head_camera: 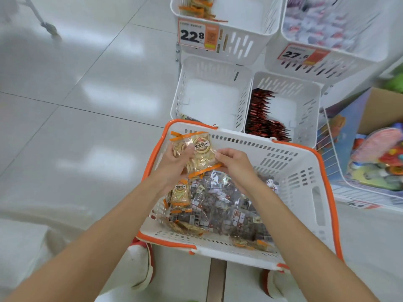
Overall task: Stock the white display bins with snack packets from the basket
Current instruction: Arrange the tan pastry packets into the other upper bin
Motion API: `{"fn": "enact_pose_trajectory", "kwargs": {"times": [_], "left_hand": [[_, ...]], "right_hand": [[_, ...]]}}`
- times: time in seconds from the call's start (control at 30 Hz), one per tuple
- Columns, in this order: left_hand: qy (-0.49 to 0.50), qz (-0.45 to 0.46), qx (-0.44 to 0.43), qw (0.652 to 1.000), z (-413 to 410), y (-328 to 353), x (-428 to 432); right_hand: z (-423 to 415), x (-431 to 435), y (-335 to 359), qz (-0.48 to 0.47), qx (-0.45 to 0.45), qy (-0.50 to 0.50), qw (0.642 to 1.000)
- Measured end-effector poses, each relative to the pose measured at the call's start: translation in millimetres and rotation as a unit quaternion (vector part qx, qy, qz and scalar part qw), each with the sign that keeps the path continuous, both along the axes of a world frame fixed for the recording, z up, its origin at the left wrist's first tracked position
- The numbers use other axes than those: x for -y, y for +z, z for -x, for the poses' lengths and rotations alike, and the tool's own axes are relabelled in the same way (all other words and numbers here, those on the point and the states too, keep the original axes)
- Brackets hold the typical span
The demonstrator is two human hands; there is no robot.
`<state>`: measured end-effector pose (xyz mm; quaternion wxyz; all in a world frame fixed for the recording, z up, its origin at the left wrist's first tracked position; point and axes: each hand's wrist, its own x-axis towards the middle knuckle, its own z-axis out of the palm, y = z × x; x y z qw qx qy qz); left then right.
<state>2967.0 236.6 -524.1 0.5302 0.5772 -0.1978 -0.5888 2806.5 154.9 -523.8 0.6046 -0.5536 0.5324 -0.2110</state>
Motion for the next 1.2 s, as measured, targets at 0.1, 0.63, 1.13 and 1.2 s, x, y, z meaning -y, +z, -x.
{"fn": "enact_pose_trajectory", "kwargs": {"times": [0.1,0.63,1.13,1.2], "left_hand": [[-0.024,0.016,-0.042,0.999,5,4,4],[-0.218,0.095,0.11,0.965,-21,97,36],[-0.356,0.092,0.286,0.885,-68,200,168],[-0.297,0.136,0.315,0.891,-79,207,196]], "right_hand": [[-13,-15,12,0.026,-0.055,0.057,0.997],[-24,21,116,0.154,0.085,0.149,0.973],[-42,153,245,0.139,-0.063,0.317,0.936],[-48,178,264,0.207,-0.089,0.271,0.936]]}}
